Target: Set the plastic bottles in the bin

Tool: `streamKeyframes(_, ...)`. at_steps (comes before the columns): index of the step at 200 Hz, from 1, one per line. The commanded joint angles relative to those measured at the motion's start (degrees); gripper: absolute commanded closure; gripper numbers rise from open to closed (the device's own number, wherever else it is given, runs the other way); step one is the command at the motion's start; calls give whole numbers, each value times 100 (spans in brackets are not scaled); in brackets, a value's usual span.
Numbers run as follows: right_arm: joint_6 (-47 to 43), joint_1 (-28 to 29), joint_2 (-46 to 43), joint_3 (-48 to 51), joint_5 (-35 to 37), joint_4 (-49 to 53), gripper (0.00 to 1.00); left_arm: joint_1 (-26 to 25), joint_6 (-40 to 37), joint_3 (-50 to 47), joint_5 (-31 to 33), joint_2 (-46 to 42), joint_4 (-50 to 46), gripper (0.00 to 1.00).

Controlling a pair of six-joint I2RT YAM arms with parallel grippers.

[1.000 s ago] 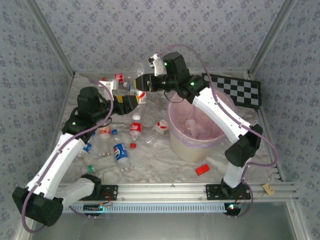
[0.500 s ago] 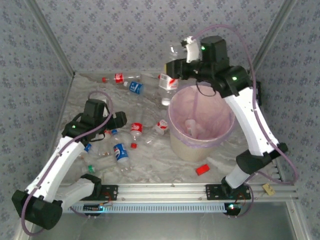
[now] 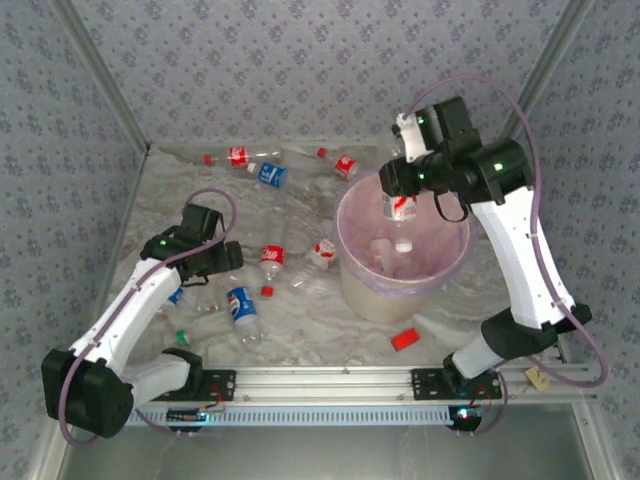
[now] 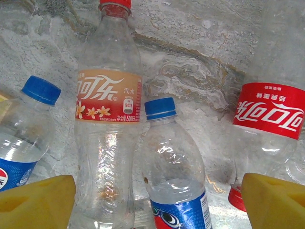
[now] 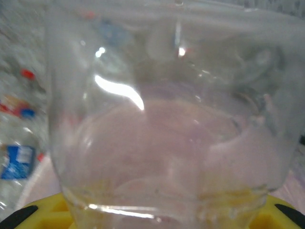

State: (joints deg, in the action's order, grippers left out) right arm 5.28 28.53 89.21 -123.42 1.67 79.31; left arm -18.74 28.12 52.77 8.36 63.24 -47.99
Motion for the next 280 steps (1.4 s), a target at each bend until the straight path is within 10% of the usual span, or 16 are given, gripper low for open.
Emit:
streamKeyframes(1,-232,125,201,308,455,898,57,29,-8,-82,-95,12,-10,11)
streamKeyframes(157,349,88,78,4814,-40,-2259,42,6,47,-5,116,-160,-542,13)
streamKeyframes(280,176,-3,-983,3779,103,-1318,4,-691,380,550,-798,87,39,16)
